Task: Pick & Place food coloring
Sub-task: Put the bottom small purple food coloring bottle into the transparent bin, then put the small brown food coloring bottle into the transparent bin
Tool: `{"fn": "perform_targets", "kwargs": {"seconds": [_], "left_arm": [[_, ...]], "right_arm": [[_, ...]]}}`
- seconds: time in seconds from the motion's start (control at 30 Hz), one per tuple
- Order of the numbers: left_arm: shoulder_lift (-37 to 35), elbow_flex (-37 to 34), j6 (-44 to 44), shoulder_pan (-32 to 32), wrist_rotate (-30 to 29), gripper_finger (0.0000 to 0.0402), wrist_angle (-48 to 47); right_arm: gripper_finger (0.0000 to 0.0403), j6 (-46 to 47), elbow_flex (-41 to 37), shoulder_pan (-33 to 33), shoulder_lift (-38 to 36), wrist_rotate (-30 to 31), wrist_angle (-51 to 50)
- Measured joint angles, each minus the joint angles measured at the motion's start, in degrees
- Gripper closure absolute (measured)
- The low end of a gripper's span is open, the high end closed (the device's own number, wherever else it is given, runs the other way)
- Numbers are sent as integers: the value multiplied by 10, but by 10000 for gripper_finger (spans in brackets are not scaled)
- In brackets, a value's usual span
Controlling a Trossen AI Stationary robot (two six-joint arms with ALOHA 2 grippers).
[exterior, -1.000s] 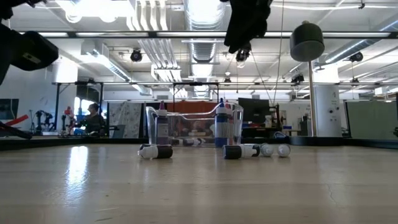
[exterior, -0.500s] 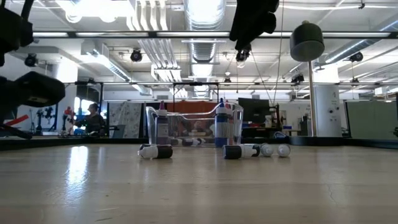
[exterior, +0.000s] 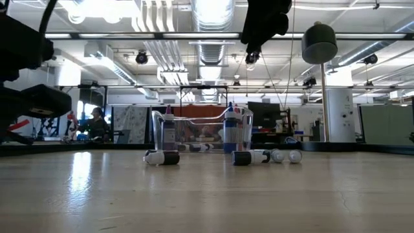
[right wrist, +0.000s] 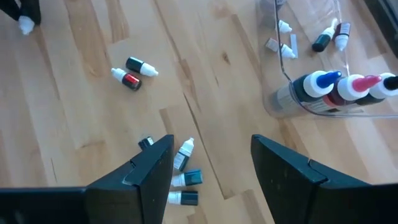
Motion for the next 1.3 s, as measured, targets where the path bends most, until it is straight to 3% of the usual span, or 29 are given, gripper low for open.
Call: {"fn": "perform_targets", "kwargs": {"seconds": [0.13, 0.27, 0.47, 0.6, 0.67, 0.77, 0.83, 0.93, 1.1, 1.3], "left_arm": [[-27, -2, -13, 23, -2, 359, -45], [-72, 2, -18, 66, -27, 369, -100], [-172, 46, 60, 179, -156, 368, -129], [-216, 59, 176, 309, -239, 364, -33], [-220, 63, 209, 391, -221, 358, 46], [-199, 77, 207, 505, -117, 339, 133], [-171, 92, 195, 560, -61, 318, 150], [-125, 120, 183, 607, -33, 281, 142], [-103, 180, 180, 604, -28, 239, 79], [-137, 207, 201, 543, -2, 233, -64]], "right_arm": [[197, 5, 0, 0, -1, 31, 0], [197, 13, 0, 0, -15, 58, -2], [197, 45, 0, 8, -44, 135, -6], [197, 79, 1, 16, -65, 167, -17], [197, 93, 1, 20, -69, 168, -17], [197, 109, 1, 27, -72, 170, -16], [197, 122, 1, 32, -72, 170, -16], [197, 140, 1, 39, -68, 170, -17], [197, 165, 0, 54, -58, 160, -24], [197, 185, -36, 57, -26, 50, -68]]}}
